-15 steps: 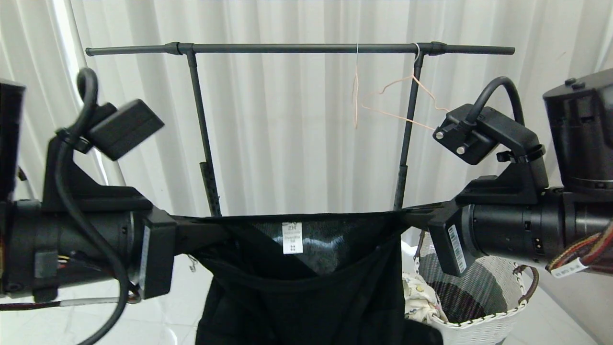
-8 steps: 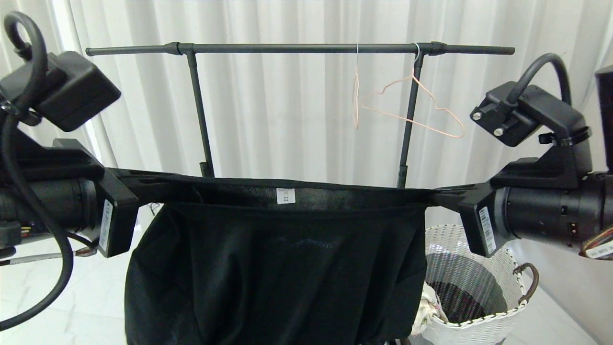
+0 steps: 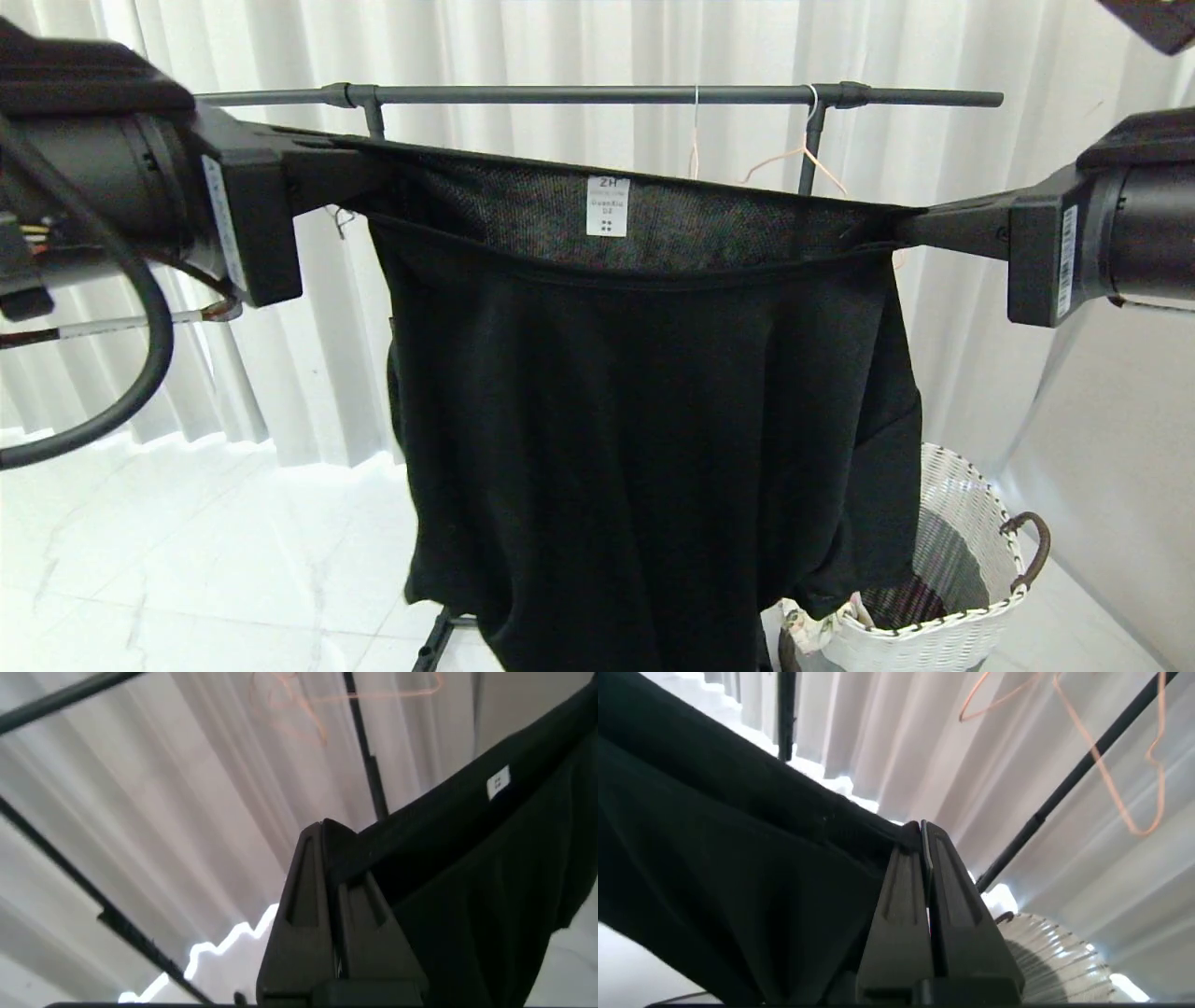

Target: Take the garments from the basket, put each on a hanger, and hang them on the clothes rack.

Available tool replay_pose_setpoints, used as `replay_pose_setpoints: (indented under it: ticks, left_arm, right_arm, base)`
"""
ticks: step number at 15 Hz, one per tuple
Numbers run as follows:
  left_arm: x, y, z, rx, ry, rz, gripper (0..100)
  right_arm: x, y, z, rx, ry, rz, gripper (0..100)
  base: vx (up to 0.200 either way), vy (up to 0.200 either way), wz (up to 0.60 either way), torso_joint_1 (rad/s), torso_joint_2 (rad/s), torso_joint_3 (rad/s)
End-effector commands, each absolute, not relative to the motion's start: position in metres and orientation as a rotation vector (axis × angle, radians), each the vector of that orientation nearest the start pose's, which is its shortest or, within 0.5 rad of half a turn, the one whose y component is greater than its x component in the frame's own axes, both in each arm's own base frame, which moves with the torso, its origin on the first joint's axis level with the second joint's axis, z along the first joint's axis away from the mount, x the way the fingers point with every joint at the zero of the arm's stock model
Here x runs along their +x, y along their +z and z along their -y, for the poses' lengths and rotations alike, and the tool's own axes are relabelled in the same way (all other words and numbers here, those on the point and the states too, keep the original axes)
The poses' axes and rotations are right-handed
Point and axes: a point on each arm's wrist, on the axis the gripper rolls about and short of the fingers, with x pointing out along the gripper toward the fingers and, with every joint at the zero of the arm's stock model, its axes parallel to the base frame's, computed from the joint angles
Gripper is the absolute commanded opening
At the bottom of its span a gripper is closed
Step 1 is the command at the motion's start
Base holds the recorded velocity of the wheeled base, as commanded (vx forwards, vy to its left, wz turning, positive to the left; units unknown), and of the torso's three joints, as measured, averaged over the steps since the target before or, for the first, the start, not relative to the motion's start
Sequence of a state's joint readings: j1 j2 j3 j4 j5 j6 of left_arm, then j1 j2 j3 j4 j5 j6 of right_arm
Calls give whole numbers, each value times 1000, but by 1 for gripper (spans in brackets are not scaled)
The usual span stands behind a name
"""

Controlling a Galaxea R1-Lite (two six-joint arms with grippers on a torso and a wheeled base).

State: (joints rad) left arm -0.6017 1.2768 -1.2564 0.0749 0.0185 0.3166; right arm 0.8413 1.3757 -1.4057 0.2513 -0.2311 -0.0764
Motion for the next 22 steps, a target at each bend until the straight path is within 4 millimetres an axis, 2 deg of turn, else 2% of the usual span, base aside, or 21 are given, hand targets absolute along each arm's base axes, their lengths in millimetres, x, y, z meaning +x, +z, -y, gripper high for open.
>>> replay_pose_setpoints:
  ticks: [1,3,8,11,13,15,19,22]
  left_arm:
    - [175,347,129,346,-631,-25,0]
    - [178,341,138,354,-658,-44,0]
    - [180,339,140,350,-665,-51,0]
    - [177,322,138,363,-676,-95,0]
    - [181,318,143,360,-680,-82,0]
    - [191,314,156,368,-696,-77,0]
    - [203,306,187,370,-753,-77,0]
    - [204,303,191,372,-763,-85,0]
  right_arm:
    - [145,364,-154,-192,620,-146,0]
    - [140,369,-149,-207,621,-124,0]
    - [125,366,-132,-260,624,-177,0]
    - [116,355,-124,-277,631,-205,0]
    - [99,346,-115,-300,682,-233,0]
    - [79,336,-110,-346,782,-276,0]
    - [53,322,-127,-447,1012,-320,0]
    - [50,316,-140,-486,1056,-337,0]
  base:
    - [0,0,0,0,0,0]
    - [0,0,0,0,0,0]
    - [0,0,0,0,0,0]
    - [0,0,0,0,0,0]
    - [0,0,0,0,0,0]
    - [0,0,0,0,0,0]
    - [0,0,0,0,0,0]
    - [0,0,0,0,0,0]
